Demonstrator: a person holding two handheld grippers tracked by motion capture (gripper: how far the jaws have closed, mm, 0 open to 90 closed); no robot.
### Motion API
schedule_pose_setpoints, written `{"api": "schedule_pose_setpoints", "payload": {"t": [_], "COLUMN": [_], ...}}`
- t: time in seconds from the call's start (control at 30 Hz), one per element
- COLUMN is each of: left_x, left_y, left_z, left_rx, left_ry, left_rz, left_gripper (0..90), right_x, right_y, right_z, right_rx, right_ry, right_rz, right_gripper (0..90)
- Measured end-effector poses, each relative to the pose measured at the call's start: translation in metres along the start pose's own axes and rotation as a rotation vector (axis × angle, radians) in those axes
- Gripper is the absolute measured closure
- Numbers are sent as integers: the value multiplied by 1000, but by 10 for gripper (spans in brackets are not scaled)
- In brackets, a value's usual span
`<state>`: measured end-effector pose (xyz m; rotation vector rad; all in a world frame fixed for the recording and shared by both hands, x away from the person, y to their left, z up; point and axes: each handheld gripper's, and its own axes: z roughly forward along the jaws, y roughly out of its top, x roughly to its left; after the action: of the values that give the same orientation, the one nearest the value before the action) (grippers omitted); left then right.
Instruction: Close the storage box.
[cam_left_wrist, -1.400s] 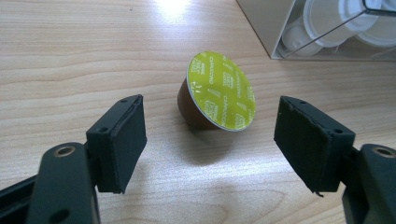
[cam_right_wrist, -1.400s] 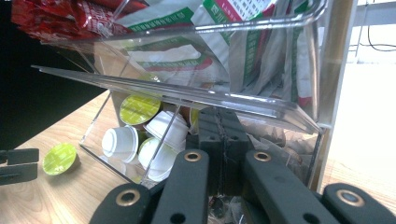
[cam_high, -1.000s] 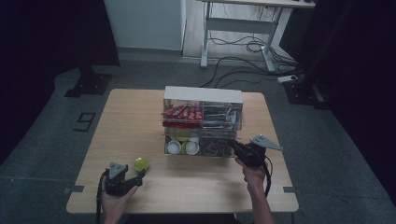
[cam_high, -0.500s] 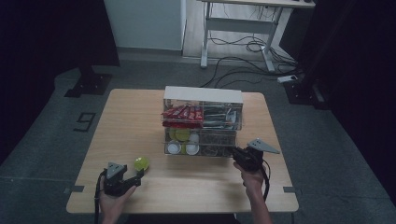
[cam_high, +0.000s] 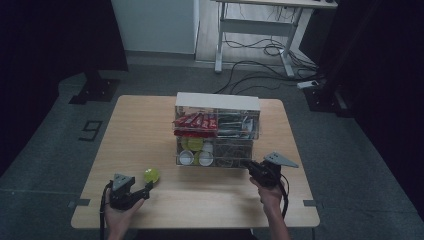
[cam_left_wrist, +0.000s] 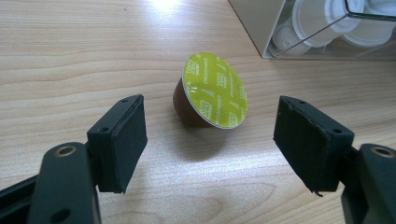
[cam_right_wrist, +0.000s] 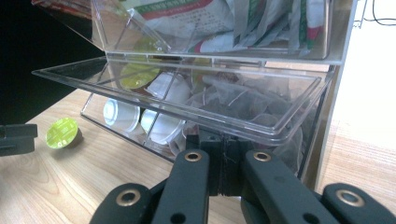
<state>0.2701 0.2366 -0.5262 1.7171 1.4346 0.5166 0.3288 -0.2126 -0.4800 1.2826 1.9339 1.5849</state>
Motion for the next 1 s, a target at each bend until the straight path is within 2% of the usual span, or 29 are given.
{"api": "schedule_pose_setpoints", "payload": {"t": [1.0], "left_x": [-1], "left_y": [-3], "left_z": [6], "left_rx": [34], "left_ry": [-11], "left_rz": [1], "left_gripper": [257], "right_x": [0], "right_y": [-20], "right_z": [5], "right_rx": [119], "right_ry": [-15], "right_rz": [8], "right_gripper": [881]}}
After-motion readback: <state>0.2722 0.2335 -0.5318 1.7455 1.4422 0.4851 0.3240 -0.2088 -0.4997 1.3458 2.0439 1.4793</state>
